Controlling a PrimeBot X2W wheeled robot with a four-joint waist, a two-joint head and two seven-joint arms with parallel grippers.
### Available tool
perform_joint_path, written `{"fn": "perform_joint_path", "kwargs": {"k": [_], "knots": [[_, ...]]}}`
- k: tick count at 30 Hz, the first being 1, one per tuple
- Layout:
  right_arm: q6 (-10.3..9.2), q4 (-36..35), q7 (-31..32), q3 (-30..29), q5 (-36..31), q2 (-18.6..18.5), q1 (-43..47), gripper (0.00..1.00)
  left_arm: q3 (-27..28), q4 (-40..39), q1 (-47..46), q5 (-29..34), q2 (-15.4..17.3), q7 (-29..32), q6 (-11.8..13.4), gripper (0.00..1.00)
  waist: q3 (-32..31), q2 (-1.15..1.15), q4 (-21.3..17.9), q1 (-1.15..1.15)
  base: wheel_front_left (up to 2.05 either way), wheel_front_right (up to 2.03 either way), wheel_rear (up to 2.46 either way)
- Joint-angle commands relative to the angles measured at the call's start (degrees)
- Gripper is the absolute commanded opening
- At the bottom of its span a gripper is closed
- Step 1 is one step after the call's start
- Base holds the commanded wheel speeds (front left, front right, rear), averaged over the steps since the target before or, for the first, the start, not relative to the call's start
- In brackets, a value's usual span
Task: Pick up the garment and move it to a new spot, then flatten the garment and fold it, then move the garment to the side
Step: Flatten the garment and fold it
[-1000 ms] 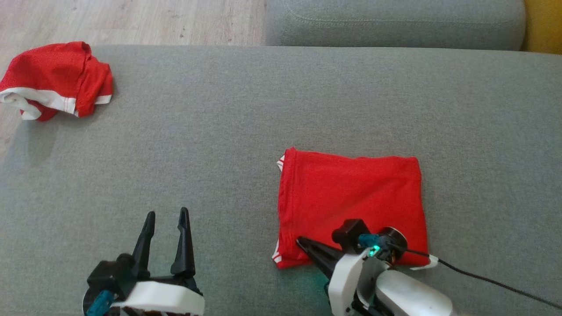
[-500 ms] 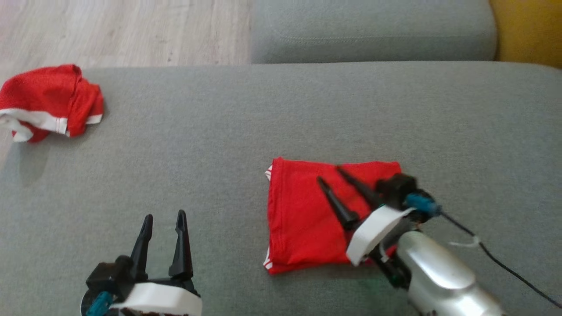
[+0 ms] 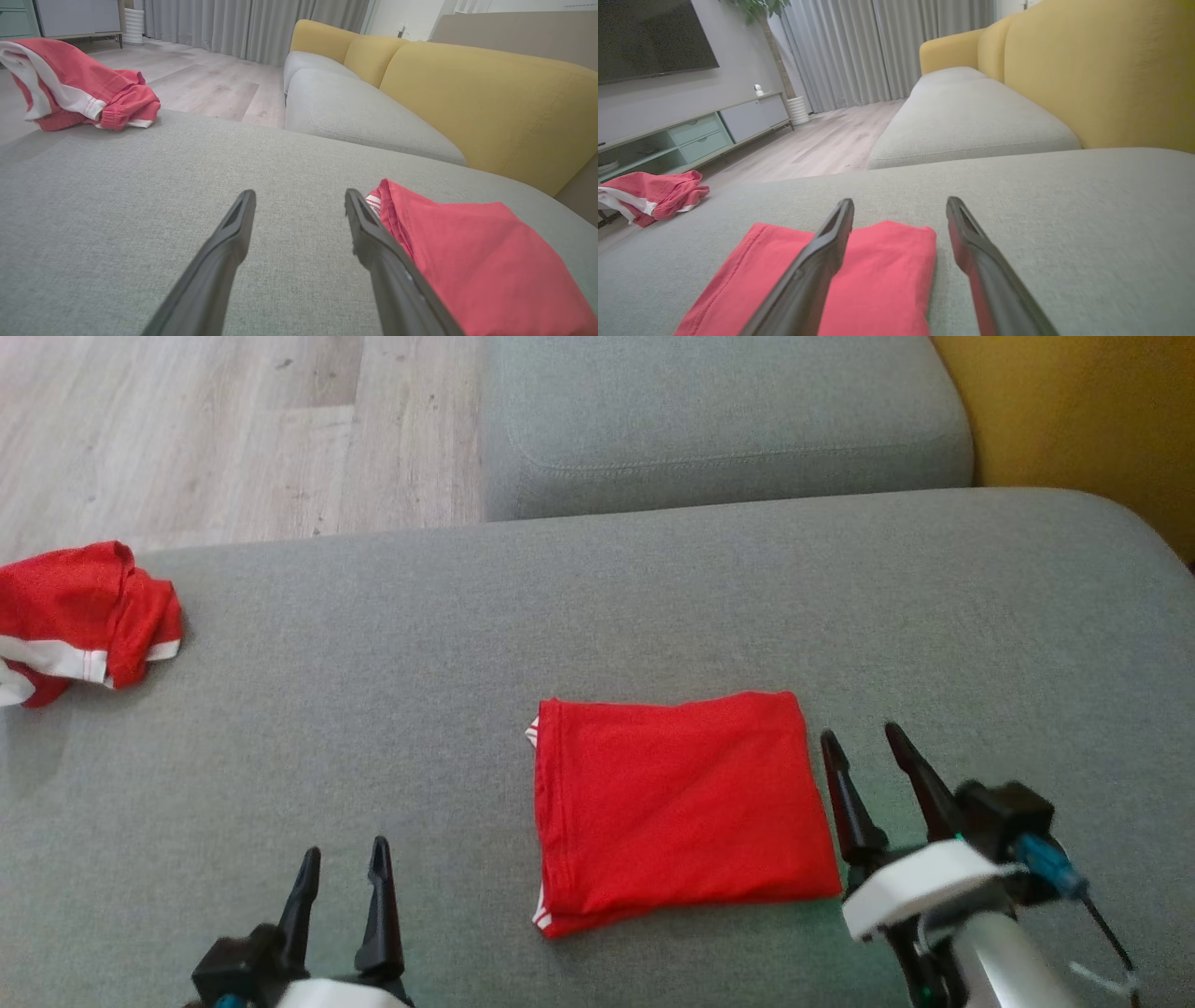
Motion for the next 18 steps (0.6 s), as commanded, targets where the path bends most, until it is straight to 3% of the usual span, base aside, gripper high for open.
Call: {"fn": "perform_joint_path", "kwargs": {"k": [1, 6, 18], "knots": [[0.21, -2.9, 0.4, 0.1, -0.8, 0.7, -0.5, 1.0, 2.8, -1.1, -1.8, 0.7, 0.3, -1.0, -0.4, 1.0, -0.3, 0.0, -0.1, 0.01, 0.0, 0.0, 0.0], [0.21, -8.0, 2.2, -4.6, -3.3, 1.5, 4.3, 1.0, 4.2, -0.3, -0.3, 1.4, -0.1, -1.1, -1.1, 1.0, -0.6, 0.0, -0.2, 0.01, 0.0, 0.0, 0.0], [0.21, -13.2, 5.3, -4.0, -2.7, 1.6, 8.0, 1.0, 5.8, 0.5, 0.7, 3.9, -1.3, -1.2, -2.4, 1.0, -0.5, 0.0, -0.1, 0.01, 0.0, 0.0, 0.0]]}}
